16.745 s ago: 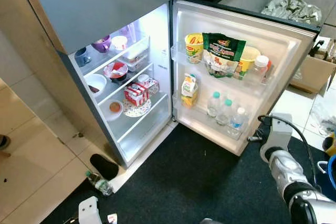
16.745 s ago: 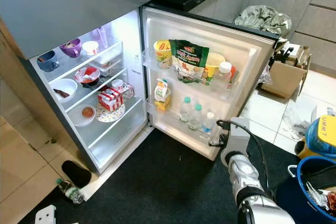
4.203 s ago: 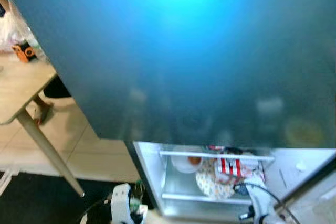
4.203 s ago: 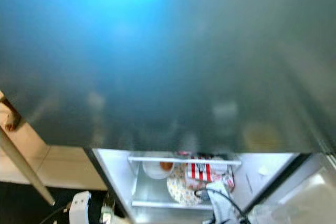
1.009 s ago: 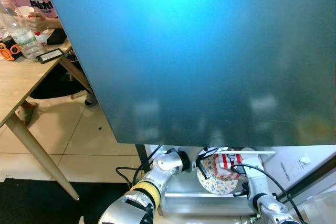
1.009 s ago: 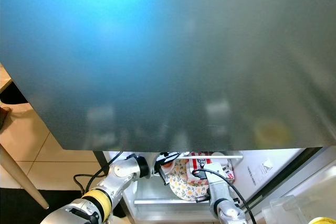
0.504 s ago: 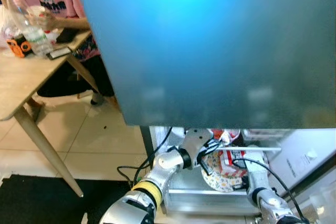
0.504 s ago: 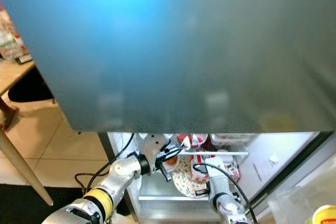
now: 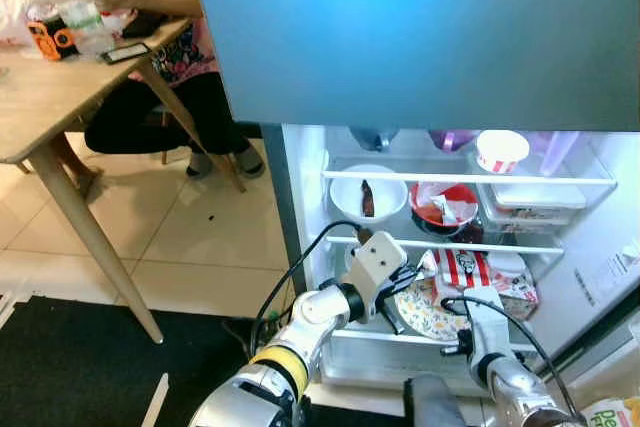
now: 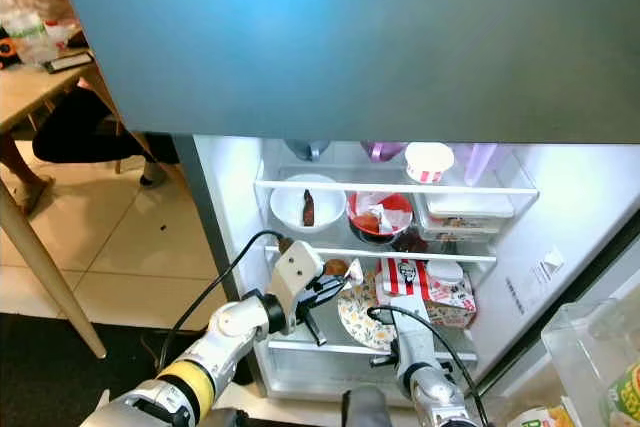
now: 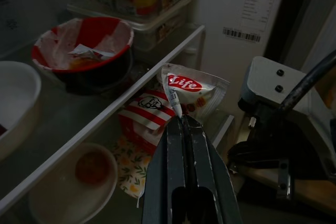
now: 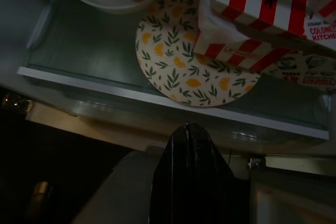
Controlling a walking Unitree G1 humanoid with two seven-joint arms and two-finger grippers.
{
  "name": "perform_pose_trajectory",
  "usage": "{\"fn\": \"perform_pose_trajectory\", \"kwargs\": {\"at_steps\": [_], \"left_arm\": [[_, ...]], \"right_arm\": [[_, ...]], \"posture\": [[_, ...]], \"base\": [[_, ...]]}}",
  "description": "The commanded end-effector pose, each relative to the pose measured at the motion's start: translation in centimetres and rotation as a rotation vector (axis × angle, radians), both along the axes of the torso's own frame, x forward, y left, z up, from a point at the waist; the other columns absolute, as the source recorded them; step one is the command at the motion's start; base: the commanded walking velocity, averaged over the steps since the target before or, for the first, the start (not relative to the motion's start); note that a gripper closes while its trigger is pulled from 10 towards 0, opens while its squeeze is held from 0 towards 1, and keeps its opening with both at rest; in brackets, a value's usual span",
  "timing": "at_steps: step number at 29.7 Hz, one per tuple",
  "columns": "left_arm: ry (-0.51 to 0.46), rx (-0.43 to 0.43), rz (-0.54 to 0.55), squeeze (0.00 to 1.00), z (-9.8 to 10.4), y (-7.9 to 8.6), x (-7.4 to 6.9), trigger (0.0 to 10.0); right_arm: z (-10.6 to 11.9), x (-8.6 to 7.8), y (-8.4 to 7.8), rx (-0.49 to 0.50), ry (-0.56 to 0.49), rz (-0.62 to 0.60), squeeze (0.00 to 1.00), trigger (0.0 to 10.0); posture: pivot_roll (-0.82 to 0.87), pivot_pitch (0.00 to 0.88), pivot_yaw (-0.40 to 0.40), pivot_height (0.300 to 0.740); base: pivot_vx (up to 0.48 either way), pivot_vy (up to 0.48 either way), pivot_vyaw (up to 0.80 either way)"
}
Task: Restocking fridge
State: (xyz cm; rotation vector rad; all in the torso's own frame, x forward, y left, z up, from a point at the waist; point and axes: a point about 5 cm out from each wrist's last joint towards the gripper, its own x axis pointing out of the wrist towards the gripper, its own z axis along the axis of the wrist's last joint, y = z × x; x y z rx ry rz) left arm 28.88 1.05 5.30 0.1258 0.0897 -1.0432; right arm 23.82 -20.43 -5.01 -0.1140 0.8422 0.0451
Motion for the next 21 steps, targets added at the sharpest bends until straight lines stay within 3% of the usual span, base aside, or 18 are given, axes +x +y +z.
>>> {"fn": "perform_pose_trajectory", "kwargs": {"at_steps": [1, 21], "left_arm": [[-0.019, -0.075, -0.047, 0.00, 1.5, -3.0, -0.4, 10.0], [-0.126, -0.150, -0.074, 0.00, 4.3, -4.1, 0.4, 10.0]], "right_arm": [[0.3, 0.4, 0.2, 0.014, -0.020, -0.012, 0.00, 10.0], [0.7, 1.1, 0.8, 0.038, -0.051, 0.023, 0.00, 10.0]], "posture": [[-0.06, 0.000, 0.030, 0.595], [-0.06, 0.000, 0.030, 0.540]], "base": [[0.000, 0.000, 0.00], [0.000, 0.000, 0.00]]}}
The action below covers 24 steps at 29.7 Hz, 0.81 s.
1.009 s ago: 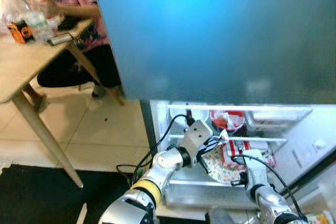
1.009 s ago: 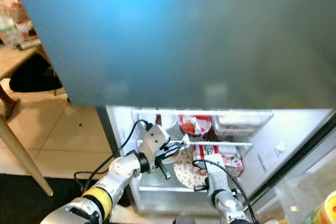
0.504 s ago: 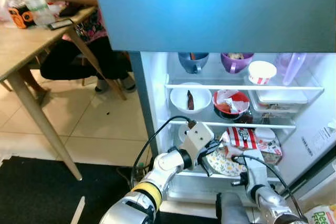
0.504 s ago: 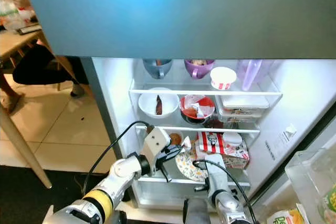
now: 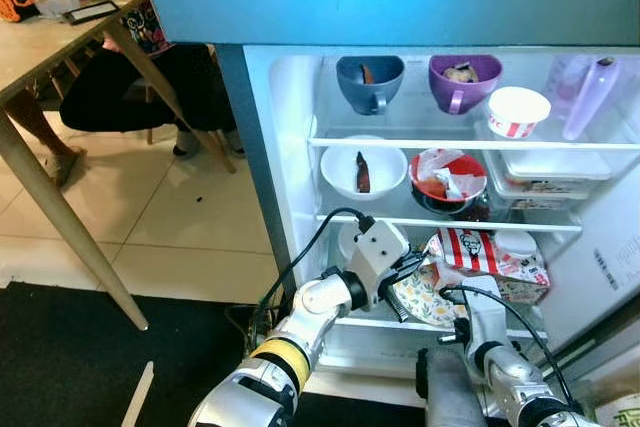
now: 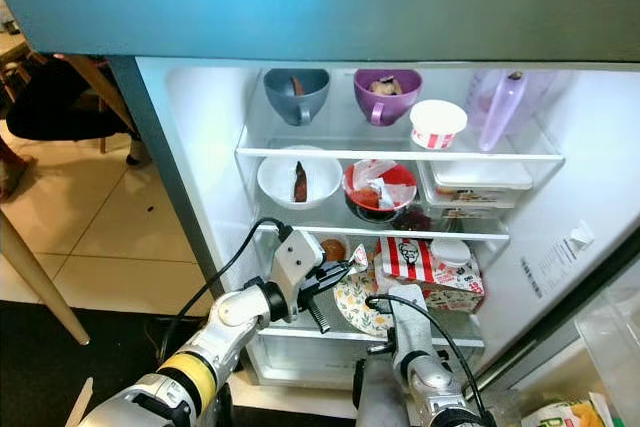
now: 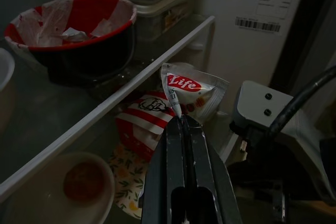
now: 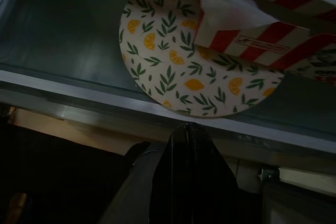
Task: Restocking fridge
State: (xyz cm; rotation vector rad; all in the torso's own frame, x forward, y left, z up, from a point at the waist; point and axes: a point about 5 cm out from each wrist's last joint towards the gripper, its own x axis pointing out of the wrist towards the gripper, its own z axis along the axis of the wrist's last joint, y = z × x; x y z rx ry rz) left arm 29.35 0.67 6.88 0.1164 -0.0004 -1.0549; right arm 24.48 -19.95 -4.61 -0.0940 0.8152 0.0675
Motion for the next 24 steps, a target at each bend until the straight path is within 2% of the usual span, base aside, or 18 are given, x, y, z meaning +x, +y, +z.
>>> {"fn": "perform_pose_trajectory", "kwargs": {"at_steps": [1, 8, 9, 11, 14, 18, 20, 21, 24], "left_arm": [[-0.058, -0.098, -0.061, 0.00, 2.7, -3.8, -0.1, 10.0], [-0.086, -0.128, -0.032, 0.00, 3.7, -4.0, 0.3, 10.0], [-0.099, -0.141, 0.008, 0.00, 4.2, -4.3, 0.6, 10.0], [-0.099, -0.141, 0.008, 0.00, 4.2, -4.3, 0.6, 10.0], [-0.126, -0.153, 0.065, 0.00, 5.2, -4.8, 1.2, 10.0], [-0.153, -0.172, 0.104, 0.00, 6.2, -4.9, 1.8, 10.0], [-0.158, -0.184, 0.118, 0.00, 6.8, -5.0, 2.0, 10.0], [-0.158, -0.184, 0.118, 0.00, 6.8, -5.0, 2.0, 10.0], [-0.159, -0.196, 0.113, 0.00, 7.2, -5.4, 1.9, 10.0]], "right_arm": [[0.3, 0.4, 0.3, 0.011, -0.026, 0.009, 0.00, 10.0], [0.5, 0.7, 0.6, 0.020, -0.045, 0.020, 0.00, 10.0], [0.6, 0.8, 0.7, 0.022, -0.053, 0.026, 0.00, 10.0], [0.6, 0.8, 0.7, 0.022, -0.053, 0.026, 0.00, 10.0], [1.0, 1.3, 1.1, 0.032, -0.082, 0.038, 0.00, 10.0], [1.7, 2.2, 1.5, 0.049, -0.140, 0.033, 0.00, 10.0], [2.6, 3.1, 1.2, 0.061, -0.204, 0.006, 0.00, 10.0], [2.6, 3.1, 1.2, 0.061, -0.204, 0.006, 0.00, 10.0], [3.7, 4.1, 0.8, 0.069, -0.283, -0.014, 0.00, 10.0]], "posture": [[-0.06, 0.000, 0.030, 0.540], [-0.06, 0.000, 0.030, 0.540], [-0.07, 0.000, 0.033, 0.540], [-0.07, 0.000, 0.033, 0.540], [-0.09, 0.000, 0.054, 0.540], [-0.10, 0.000, 0.085, 0.540], [-0.11, 0.005, 0.112, 0.540], [-0.11, 0.005, 0.112, 0.540], [-0.12, 0.055, 0.138, 0.540]], "base": [[0.000, 0.000, 0.00], [0.000, 0.000, 0.00], [0.000, 0.000, 0.00], [0.000, 0.000, 0.00], [0.000, 0.000, 0.00], [0.000, 0.000, 0.00], [0.000, 0.000, 0.00], [0.000, 0.000, 0.00], [0.000, 0.000, 0.00]]}}
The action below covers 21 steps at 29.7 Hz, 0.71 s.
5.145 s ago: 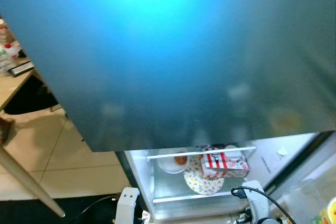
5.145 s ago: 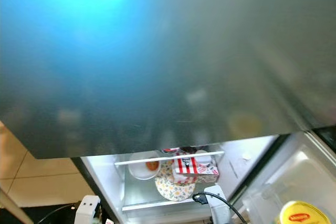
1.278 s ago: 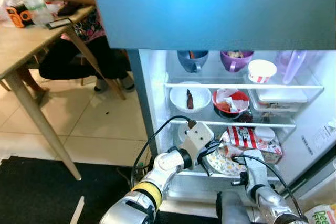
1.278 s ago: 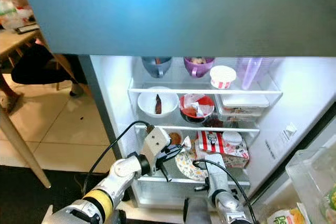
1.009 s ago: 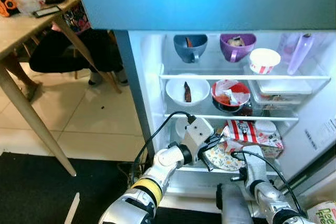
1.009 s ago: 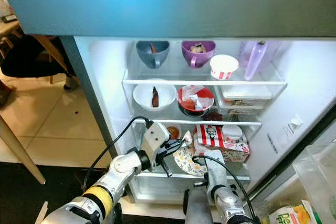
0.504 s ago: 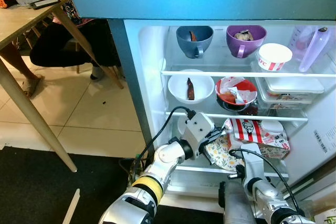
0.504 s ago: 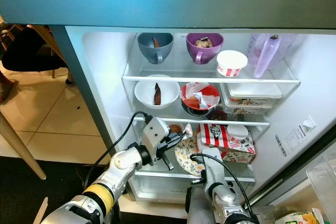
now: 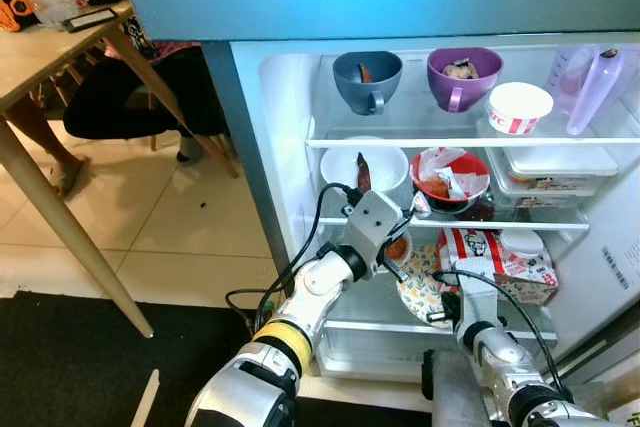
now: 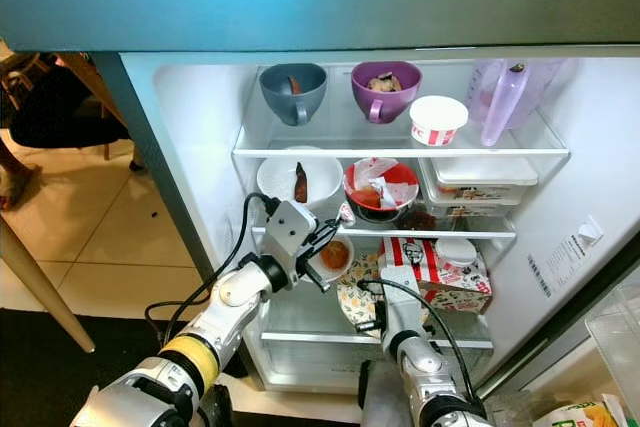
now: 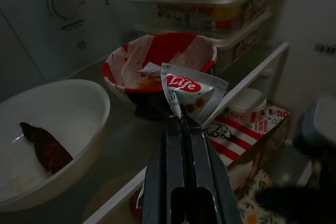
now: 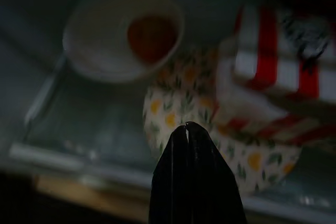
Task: Restocking fridge
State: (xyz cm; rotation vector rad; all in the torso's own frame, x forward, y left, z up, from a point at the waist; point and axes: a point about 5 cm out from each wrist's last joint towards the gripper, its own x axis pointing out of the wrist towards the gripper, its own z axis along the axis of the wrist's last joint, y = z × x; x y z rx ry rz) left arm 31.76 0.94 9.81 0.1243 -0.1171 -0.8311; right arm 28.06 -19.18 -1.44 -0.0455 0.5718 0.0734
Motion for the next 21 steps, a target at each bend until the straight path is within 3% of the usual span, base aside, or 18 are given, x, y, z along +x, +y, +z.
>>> {"fn": "perform_pose_trajectory", "kwargs": {"at_steps": [1, 4, 8, 9, 14, 16, 21], "left_arm": [[-0.069, -0.136, -0.119, 0.00, 4.5, -6.1, -0.6, 10.0], [-0.076, -0.143, -0.130, 0.00, 4.8, -6.4, -0.7, 10.0], [-0.149, -0.155, -0.162, 0.00, 7.1, -7.0, -0.3, 10.0], [-0.170, -0.173, -0.151, 0.00, 8.3, -6.9, 0.3, 10.0], [-0.188, -0.189, -0.139, 0.00, 9.4, -6.6, 0.9, 10.0], [-0.215, -0.219, -0.111, 0.00, 12.0, -6.1, 2.3, 10.0], [-0.216, -0.226, -0.098, 0.00, 13.0, -5.8, 2.9, 10.0]], "right_arm": [[0.9, 0.7, 0.0, 0.018, -0.068, -0.014, 0.00, 10.0], [1.1, 0.9, -0.1, 0.019, -0.089, -0.017, 0.00, 10.0], [1.8, 1.1, -0.6, 0.035, -0.162, -0.047, 0.00, 10.0], [1.9, 0.9, -0.7, 0.034, -0.182, -0.042, 0.00, 10.0], [1.9, 0.7, -0.8, 0.030, -0.201, -0.034, 0.00, 10.0], [2.1, 0.4, -1.1, 0.027, -0.239, -0.033, 0.00, 10.0], [2.3, 0.1, -1.2, 0.027, -0.267, -0.031, 0.00, 10.0]], "posture": [[-0.13, 0.077, 0.148, 0.540], [-0.13, 0.093, 0.155, 0.540], [-0.14, 0.152, 0.176, 0.540], [-0.15, 0.176, 0.185, 0.540], [-0.15, 0.204, 0.194, 0.540], [-0.16, 0.234, 0.206, 0.540], [-0.17, 0.254, 0.215, 0.540]], "base": [[0.000, 0.000, 0.00], [0.000, 0.000, 0.00], [0.000, 0.000, 0.00], [0.000, 0.000, 0.00], [0.000, 0.000, 0.00], [0.000, 0.000, 0.00], [0.000, 0.000, 0.00]]}}
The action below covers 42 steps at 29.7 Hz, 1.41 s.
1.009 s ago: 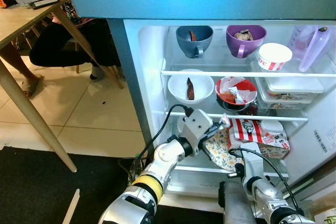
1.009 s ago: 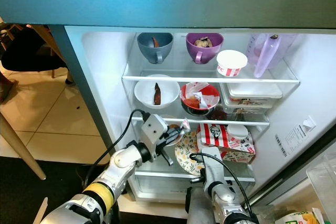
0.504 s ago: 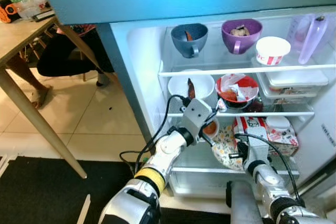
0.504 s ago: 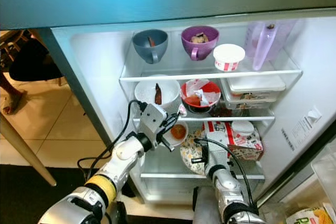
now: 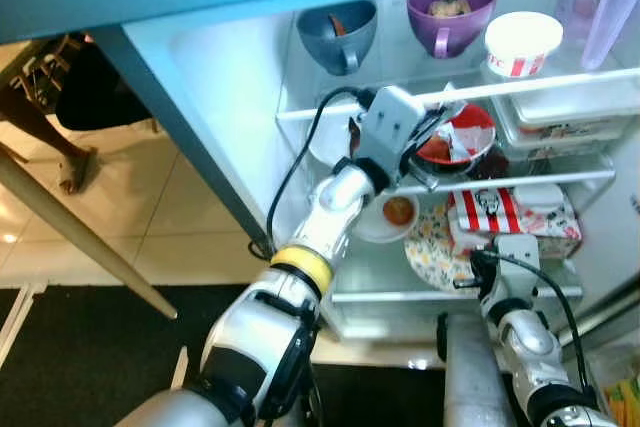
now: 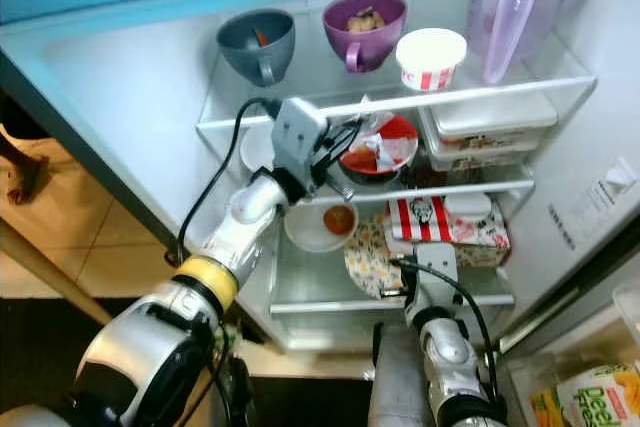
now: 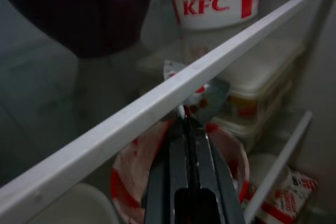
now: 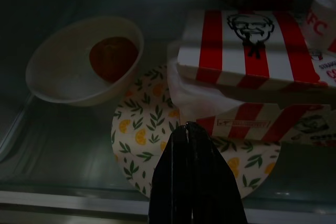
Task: Restocking fridge
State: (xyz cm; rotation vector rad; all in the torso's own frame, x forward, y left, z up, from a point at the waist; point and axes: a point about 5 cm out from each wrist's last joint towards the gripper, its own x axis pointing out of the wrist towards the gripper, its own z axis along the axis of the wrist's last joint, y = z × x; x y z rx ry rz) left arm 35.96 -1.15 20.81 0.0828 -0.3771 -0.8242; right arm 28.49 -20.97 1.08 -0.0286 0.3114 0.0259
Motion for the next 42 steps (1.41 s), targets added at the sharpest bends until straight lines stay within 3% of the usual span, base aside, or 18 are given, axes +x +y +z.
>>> {"fn": "perform_pose_trajectory", "kwargs": {"at_steps": [1, 8, 14, 15, 16, 17, 19, 20, 26, 32, 33, 35, 39, 42], "left_arm": [[-0.005, -0.074, -0.082, 0.00, 2.1, -3.7, -1.1, 10.0], [0.022, -0.092, -0.083, 0.00, 2.1, -3.9, -1.0, 10.0], [0.094, -0.090, -0.083, 0.00, 0.8, -4.0, -1.1, 10.0], [0.123, -0.092, -0.069, 0.07, 0.4, -3.8, -0.9, 10.0], [0.145, -0.095, -0.054, 0.43, 0.2, -3.5, -0.7, 10.0], [0.173, -0.106, -0.031, 0.65, 0.0, -3.2, -0.3, 10.0], [0.189, -0.113, -0.016, 0.65, 0.0, -3.0, -0.1, 10.0], [0.202, -0.120, 0.003, 1.00, 0.0, -2.7, 0.2, 10.0], [0.209, -0.186, 0.067, 1.00, 1.5, -1.5, 1.3, 10.0], [0.197, -0.244, 0.017, 1.00, 2.8, -2.0, 1.2, 10.0], [0.197, -0.263, -0.055, 0.00, 3.1, -2.7, 0.7, 10.0], [0.195, -0.283, -0.159, 0.00, 3.4, -3.7, -0.1, 10.0], [0.198, -0.288, -0.236, 0.00, 3.2, -4.5, -0.8, 10.0], [0.192, -0.254, -0.317, 0.00, 1.9, -5.1, -1.9, 10.0]], "right_arm": [[-0.2, -0.3, 0.7, 0.012, -0.017, 0.018, 0.00, 10.0], [0.0, -0.6, 1.0, 0.008, -0.040, 0.032, 0.00, 10.0], [0.3, -0.8, 0.8, 0.008, -0.053, 0.031, 0.00, 10.0], [0.3, -0.7, 0.8, 0.008, -0.056, 0.032, 0.00, 10.0], [0.4, -0.7, 0.8, 0.008, -0.059, 0.031, 0.00, 10.0], [0.6, -0.6, 0.7, 0.010, -0.063, 0.031, 0.00, 10.0], [0.6, -0.6, 0.7, 0.011, -0.065, 0.030, 0.00, 10.0], [0.7, -0.5, 0.8, 0.010, -0.068, 0.033, 0.00, 10.0], [1.3, -0.1, 1.0, 0.014, -0.087, 0.041, 0.00, 10.0], [1.7, 0.2, 1.0, 0.014, -0.100, 0.043, 0.00, 10.0], [1.8, 0.3, 0.9, 0.013, -0.102, 0.043, 0.00, 10.0], [2.0, 0.6, 0.9, 0.012, -0.106, 0.045, 0.00, 10.0], [2.2, 0.7, 0.9, 0.012, -0.108, 0.047, 0.00, 10.0], [2.4, 1.0, 1.0, 0.014, -0.110, 0.053, 0.00, 10.0]], "posture": [[-0.18, 0.268, 0.220, 0.540], [-0.19, 0.275, 0.225, 0.540], [-0.20, 0.283, 0.223, 0.540], [-0.20, 0.284, 0.224, 0.540], [-0.20, 0.284, 0.223, 0.540], [-0.19, 0.282, 0.222, 0.540], [-0.19, 0.282, 0.222, 0.540], [-0.19, 0.279, 0.221, 0.540], [-0.20, 0.269, 0.221, 0.540], [-0.20, 0.258, 0.220, 0.540], [-0.20, 0.252, 0.218, 0.540], [-0.20, 0.249, 0.217, 0.540], [-0.19, 0.244, 0.214, 0.540], [-0.19, 0.238, 0.212, 0.540]], "base": [[0.000, 0.000, 0.00], [0.000, 0.000, 0.00], [0.000, 0.000, 0.00], [0.000, 0.000, 0.00], [0.000, 0.000, 0.00], [0.000, 0.000, 0.00], [0.000, 0.000, 0.00], [0.000, 0.000, 0.00], [0.000, 0.000, 0.00], [0.000, 0.000, 0.00], [0.000, 0.000, 0.00], [0.000, 0.000, 0.00], [0.000, 0.000, 0.00], [0.000, 0.000, 0.00]]}}
